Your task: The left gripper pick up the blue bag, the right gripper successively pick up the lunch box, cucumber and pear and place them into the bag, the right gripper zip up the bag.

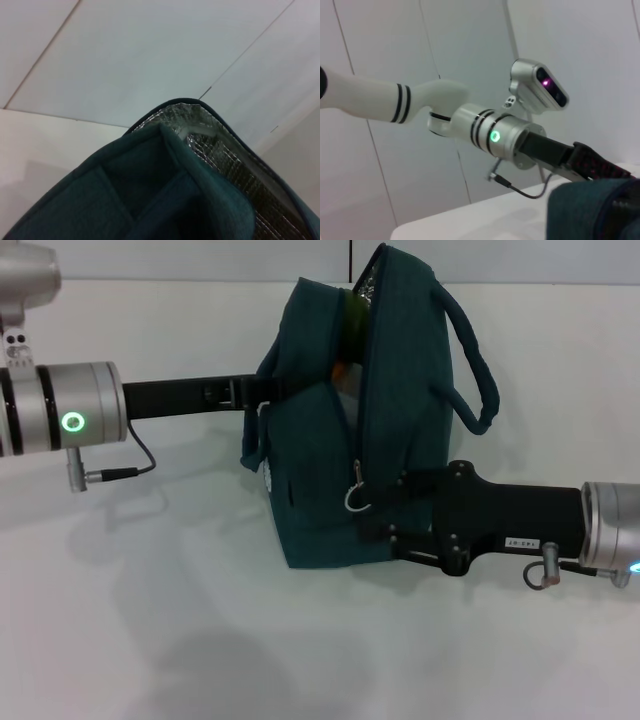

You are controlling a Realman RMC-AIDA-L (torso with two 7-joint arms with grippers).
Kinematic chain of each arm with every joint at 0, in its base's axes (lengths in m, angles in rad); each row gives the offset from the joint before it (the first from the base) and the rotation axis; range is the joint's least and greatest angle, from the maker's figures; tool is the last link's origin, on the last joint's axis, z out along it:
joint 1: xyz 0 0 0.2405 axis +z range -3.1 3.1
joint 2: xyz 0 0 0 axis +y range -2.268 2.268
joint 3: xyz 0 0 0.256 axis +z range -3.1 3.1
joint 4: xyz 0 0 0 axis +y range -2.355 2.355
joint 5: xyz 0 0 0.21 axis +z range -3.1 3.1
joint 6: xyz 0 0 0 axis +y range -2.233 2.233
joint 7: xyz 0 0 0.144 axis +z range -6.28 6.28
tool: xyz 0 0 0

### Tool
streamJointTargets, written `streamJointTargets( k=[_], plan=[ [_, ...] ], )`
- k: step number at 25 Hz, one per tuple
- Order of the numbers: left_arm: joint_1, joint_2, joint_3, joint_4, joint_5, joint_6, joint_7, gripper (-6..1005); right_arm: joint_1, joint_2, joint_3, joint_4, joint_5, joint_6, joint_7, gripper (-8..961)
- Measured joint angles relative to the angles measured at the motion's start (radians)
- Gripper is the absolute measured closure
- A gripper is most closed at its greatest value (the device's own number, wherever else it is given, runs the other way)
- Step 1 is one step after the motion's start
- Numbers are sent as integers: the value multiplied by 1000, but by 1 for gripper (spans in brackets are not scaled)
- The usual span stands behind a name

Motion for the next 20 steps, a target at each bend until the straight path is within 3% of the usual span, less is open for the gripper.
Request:
streamJointTargets(
  k=[8, 20],
  plan=[
    [-1, -4, 0, 2, 3, 0, 0, 943, 0, 9, -5, 0, -4, 123, -6, 502],
    [7, -3, 2, -3, -1, 1, 11, 943, -32, 12, -1, -35, 60, 90, -115, 503]
  ],
)
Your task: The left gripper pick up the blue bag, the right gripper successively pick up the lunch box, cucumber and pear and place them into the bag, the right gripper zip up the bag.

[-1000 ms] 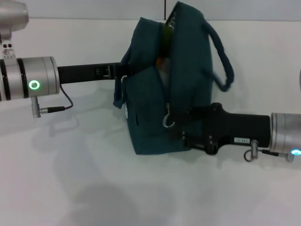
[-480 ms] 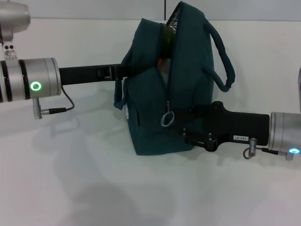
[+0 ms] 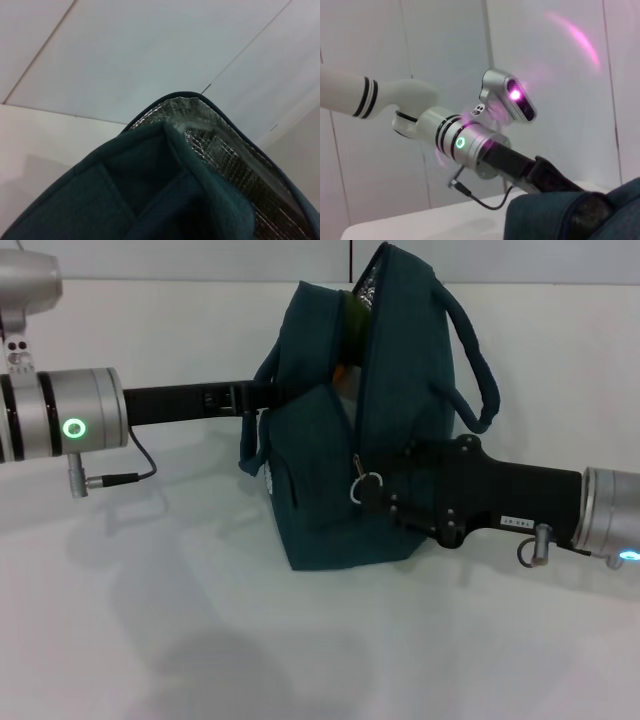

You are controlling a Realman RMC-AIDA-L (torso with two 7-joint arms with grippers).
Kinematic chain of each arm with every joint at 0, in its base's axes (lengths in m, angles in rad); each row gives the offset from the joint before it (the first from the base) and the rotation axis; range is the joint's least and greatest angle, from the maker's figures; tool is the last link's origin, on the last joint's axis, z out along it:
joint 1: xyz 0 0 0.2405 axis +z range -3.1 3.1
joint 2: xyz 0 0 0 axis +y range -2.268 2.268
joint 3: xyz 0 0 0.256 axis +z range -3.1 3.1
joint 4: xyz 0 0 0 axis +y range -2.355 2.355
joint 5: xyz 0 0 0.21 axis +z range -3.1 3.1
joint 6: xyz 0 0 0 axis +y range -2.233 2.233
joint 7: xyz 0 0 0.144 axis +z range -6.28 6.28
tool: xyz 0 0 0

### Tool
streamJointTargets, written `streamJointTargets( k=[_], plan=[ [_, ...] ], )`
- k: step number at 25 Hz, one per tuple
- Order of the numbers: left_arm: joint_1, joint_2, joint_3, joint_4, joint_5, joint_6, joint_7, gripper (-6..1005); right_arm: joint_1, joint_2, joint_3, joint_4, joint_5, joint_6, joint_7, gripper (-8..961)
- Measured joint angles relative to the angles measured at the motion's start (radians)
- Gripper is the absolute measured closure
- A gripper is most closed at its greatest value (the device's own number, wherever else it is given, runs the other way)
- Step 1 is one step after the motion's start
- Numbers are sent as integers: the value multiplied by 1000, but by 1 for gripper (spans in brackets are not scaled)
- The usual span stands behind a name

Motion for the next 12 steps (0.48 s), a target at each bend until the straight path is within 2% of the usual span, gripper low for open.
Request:
streamJointTargets(
  k=[7, 12],
  plan=[
    [-8, 0, 0, 0, -2, 0, 2, 943, 35, 1, -62, 2, 15, 75, 0, 504],
    [-9, -1, -1, 1, -9, 1, 2, 943, 64, 1, -118, 17, -4, 138, 76, 505]
  ],
)
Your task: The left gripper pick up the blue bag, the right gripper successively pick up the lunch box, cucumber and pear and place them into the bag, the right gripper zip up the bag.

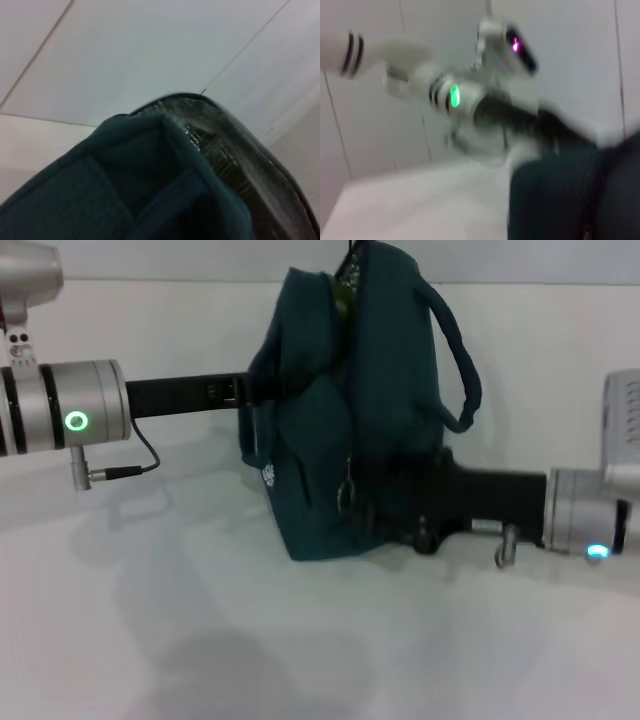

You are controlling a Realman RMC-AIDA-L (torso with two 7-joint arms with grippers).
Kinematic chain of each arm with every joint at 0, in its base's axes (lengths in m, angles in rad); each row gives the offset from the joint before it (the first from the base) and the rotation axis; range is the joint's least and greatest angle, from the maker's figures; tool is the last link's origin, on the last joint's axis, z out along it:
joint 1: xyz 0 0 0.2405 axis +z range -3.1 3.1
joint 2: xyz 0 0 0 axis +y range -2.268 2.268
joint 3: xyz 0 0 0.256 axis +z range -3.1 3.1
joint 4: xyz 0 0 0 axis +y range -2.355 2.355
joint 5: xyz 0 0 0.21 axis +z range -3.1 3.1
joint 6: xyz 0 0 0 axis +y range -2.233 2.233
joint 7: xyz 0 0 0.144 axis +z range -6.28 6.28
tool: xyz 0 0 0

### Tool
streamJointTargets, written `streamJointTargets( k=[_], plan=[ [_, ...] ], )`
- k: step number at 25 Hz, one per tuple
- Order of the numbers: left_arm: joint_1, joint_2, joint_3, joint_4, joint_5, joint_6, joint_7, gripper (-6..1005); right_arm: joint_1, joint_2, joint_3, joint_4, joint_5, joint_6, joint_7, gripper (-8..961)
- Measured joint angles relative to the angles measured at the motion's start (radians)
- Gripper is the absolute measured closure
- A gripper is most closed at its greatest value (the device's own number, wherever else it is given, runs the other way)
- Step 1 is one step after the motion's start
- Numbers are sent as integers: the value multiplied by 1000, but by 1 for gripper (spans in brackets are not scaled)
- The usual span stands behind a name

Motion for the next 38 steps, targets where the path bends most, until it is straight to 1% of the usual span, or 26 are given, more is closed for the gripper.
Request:
streamJointTargets(
  k=[4, 10, 20, 24, 28, 31, 38],
  plan=[
    [0, 0, 0, -3, 2, 0, 0, 943, 6, 0, -16, 1, 1, 6, 21, 505],
    [5, 0, 1, -3, 5, 2, 1, 943, -21, 0, -11, -18, 15, 10, 18, 506],
    [8, -1, -1, -2, 8, 20, 10, 943, -19, 0, -14, -14, 41, -78, 16, 508],
    [11, -1, -5, 0, 8, 37, 12, 943, -42, -1, 2, -12, 66, -49, 15, 509],
    [12, 0, -5, -2, 7, 39, 12, 943, -65, -4, 12, -14, 98, -47, -1, 515],
    [12, 1, -4, -3, 6, 44, 12, 943, -73, -2, 16, -18, 100, -44, -7, 519],
    [2, 0, 1, 4, 10, 60, 21, 943, -55, 0, 4, -12, 103, -52, -2, 528]
  ],
)
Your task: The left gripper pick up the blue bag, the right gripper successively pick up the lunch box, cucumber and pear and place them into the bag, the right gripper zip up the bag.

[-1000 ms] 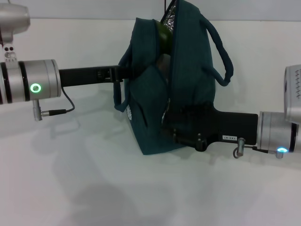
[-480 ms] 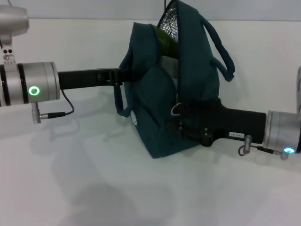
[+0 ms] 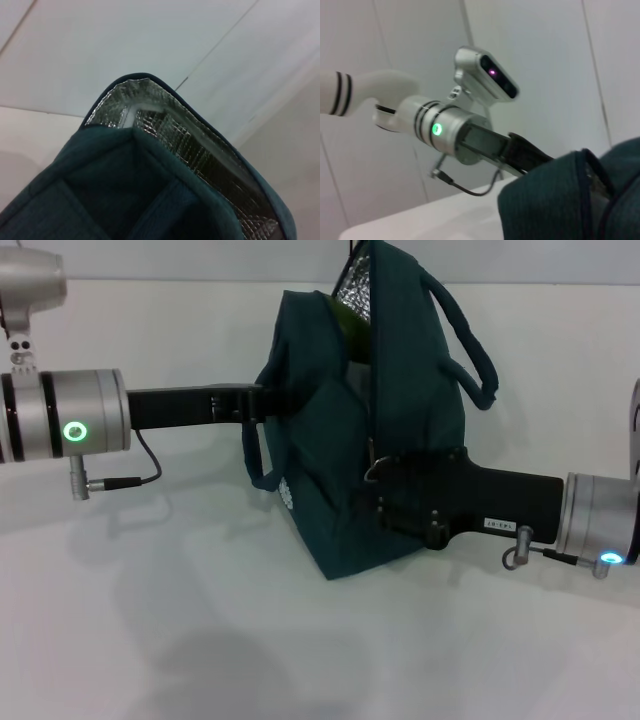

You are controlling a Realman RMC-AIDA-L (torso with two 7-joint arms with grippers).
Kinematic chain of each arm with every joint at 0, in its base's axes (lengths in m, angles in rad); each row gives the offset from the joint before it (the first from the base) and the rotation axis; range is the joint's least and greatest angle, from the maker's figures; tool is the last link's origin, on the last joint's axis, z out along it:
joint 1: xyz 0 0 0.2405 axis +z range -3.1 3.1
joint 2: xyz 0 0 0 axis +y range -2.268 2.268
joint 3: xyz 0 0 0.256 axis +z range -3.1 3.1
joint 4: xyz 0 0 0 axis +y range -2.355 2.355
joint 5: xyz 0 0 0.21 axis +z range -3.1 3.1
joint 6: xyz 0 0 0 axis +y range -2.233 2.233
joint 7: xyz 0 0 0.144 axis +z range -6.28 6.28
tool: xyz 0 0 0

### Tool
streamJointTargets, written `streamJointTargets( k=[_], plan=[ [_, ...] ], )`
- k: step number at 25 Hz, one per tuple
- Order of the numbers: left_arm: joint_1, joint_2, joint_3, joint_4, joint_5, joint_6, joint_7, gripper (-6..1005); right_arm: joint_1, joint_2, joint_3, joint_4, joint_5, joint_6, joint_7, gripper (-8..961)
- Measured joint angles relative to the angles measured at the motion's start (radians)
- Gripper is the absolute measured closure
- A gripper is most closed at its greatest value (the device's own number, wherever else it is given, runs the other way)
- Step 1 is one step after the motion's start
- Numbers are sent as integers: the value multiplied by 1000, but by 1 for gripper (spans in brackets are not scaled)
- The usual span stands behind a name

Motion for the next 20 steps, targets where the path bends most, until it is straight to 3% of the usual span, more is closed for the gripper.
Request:
streamJointTargets(
  k=[20],
  plan=[
    [6, 10, -2, 0, 3, 28, 70, 943, 6, -6, -44, 53, 72, -146, 72, 573]
  ],
)
